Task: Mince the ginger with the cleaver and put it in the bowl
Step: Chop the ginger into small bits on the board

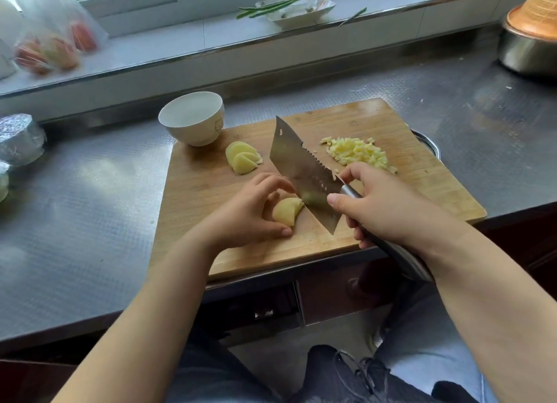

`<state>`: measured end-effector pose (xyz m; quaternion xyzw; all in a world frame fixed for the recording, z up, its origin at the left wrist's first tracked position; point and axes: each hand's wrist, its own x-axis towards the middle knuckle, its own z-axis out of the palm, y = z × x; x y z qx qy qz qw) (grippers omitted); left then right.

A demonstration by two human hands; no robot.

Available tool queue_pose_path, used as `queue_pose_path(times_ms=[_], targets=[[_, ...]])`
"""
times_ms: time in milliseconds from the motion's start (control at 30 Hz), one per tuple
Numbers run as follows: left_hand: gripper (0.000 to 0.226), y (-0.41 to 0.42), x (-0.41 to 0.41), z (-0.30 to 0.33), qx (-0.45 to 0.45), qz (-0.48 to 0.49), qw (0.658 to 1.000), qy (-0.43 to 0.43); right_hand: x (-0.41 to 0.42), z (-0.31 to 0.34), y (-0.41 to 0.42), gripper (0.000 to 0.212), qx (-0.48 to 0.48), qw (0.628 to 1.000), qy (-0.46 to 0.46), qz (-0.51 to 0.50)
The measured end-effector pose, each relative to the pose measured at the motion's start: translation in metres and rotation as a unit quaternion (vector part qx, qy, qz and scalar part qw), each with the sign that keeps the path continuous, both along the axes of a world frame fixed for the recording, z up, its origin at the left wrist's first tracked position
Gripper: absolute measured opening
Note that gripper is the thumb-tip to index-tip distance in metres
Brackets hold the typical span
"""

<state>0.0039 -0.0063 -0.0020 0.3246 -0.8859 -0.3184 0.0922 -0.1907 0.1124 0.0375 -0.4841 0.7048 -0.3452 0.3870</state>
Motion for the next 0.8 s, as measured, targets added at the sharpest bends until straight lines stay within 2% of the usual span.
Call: queue_pose_path(times_ms=[133, 200, 333, 433, 533, 667, 800], targets=[[0.043, 0.002, -0.005, -0.012, 0.007, 0.019, 0.999, 0.041, -0.005, -0.001, 0.004, 0.022, -0.011, 0.999, 0.037, -0.017], [0.043, 0.010, -0.014, -0.017, -0.049, 0.083, 0.995, 0.028, -0.007, 0.001, 0.004, 0.022, -0.008, 0.999, 0.043, -0.015], [0.050, 0.035, -0.041, -0.025, -0.171, 0.192, 0.966, 0.002, -0.007, 0.004, -0.001, 0.021, -0.003, 0.999, 0.039, -0.006], [0.051, 0.037, -0.039, -0.027, -0.142, 0.183, 0.973, 0.019, -0.008, 0.006, -0.005, 0.016, 0.007, 0.999, 0.045, 0.022], [0.042, 0.031, -0.026, -0.026, -0.092, 0.151, 0.983, 0.043, -0.008, 0.010, -0.006, 0.012, 0.020, 0.994, 0.087, 0.062], [0.033, 0.034, -0.030, -0.028, -0.122, 0.171, 0.974, 0.081, -0.005, 0.013, -0.007, 0.023, 0.025, 0.988, 0.125, 0.090], [0.032, 0.038, -0.037, -0.030, -0.158, 0.200, 0.965, 0.062, -0.009, 0.018, -0.013, 0.023, 0.023, 0.980, 0.159, 0.114]])
